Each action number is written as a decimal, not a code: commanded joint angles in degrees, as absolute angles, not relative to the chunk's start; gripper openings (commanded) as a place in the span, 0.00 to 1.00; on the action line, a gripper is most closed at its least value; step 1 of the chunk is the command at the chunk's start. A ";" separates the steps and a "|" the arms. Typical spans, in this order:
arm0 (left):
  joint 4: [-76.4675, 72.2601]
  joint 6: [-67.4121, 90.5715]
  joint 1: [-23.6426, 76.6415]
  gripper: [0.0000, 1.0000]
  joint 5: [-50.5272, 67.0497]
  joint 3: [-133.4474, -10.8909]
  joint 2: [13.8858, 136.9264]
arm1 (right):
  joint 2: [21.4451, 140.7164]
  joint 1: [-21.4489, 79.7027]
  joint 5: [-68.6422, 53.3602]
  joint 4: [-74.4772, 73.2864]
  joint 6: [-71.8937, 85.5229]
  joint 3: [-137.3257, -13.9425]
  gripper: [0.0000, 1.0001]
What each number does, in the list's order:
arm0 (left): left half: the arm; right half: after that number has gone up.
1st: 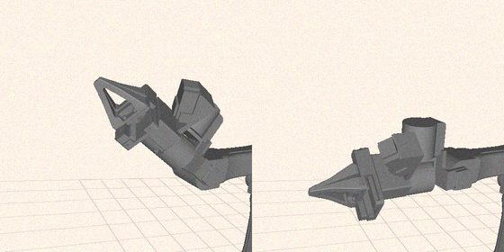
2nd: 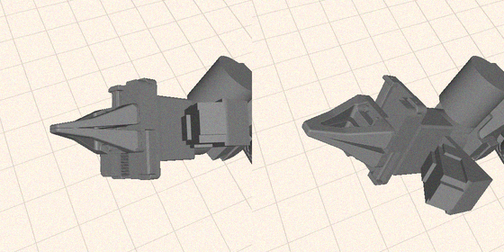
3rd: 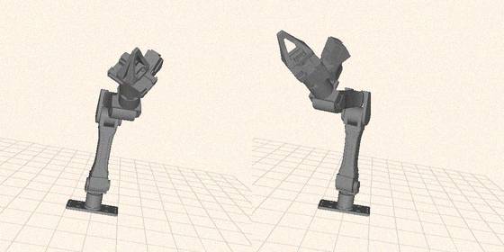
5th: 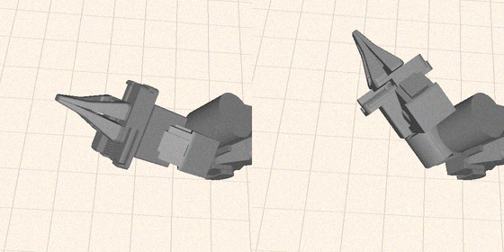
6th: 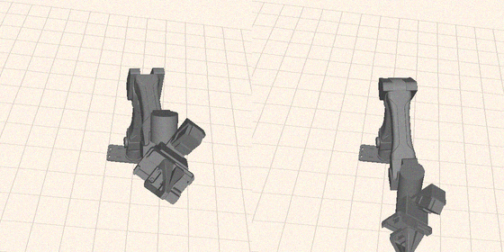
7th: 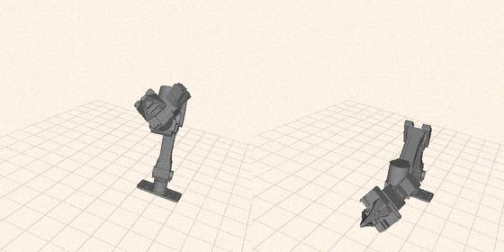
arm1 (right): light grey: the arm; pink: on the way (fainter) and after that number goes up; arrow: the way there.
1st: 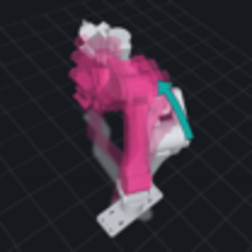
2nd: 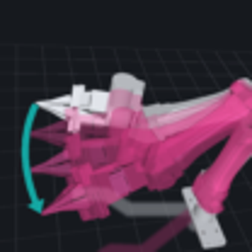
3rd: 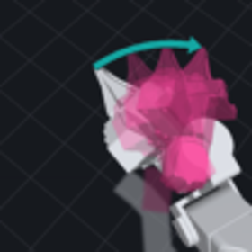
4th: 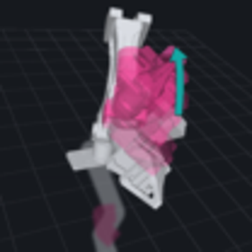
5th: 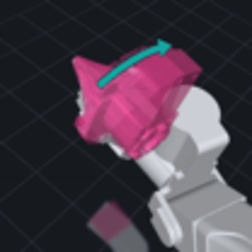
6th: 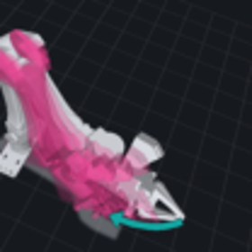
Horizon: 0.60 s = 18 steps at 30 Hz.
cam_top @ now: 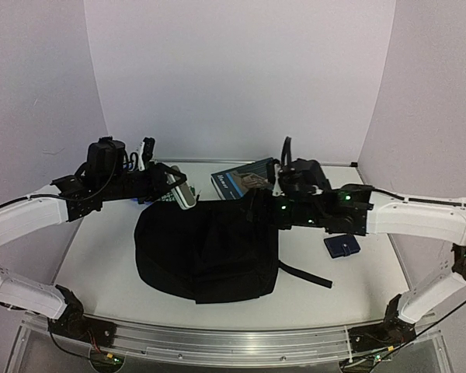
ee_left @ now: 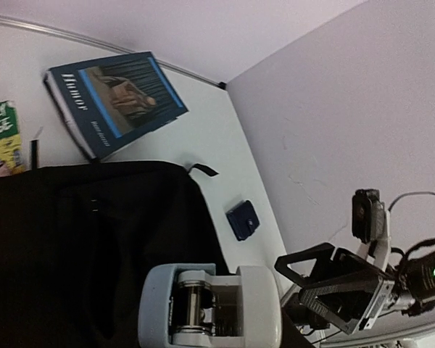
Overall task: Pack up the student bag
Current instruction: Place the stationery in the student bag.
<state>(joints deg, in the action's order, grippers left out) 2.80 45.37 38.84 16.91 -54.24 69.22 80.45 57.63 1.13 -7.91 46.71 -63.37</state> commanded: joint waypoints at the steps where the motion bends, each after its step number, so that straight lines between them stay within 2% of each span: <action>1: 9.17 43.22 32.86 0.09 18.90 -52.13 66.19 | 90.37 63.22 16.43 -19.02 49.14 -73.65 0.66; 10: 10.40 42.22 28.06 0.10 22.77 -48.77 65.05 | 112.07 66.28 22.44 -29.66 52.28 -92.49 0.63; 18: 10.06 42.56 27.77 0.10 24.39 -46.63 63.79 | 124.54 66.31 24.75 -35.91 51.60 -104.29 0.58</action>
<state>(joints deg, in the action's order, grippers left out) 11.99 43.29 28.12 22.52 -47.37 66.36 120.39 66.41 20.49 -30.08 51.07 -98.28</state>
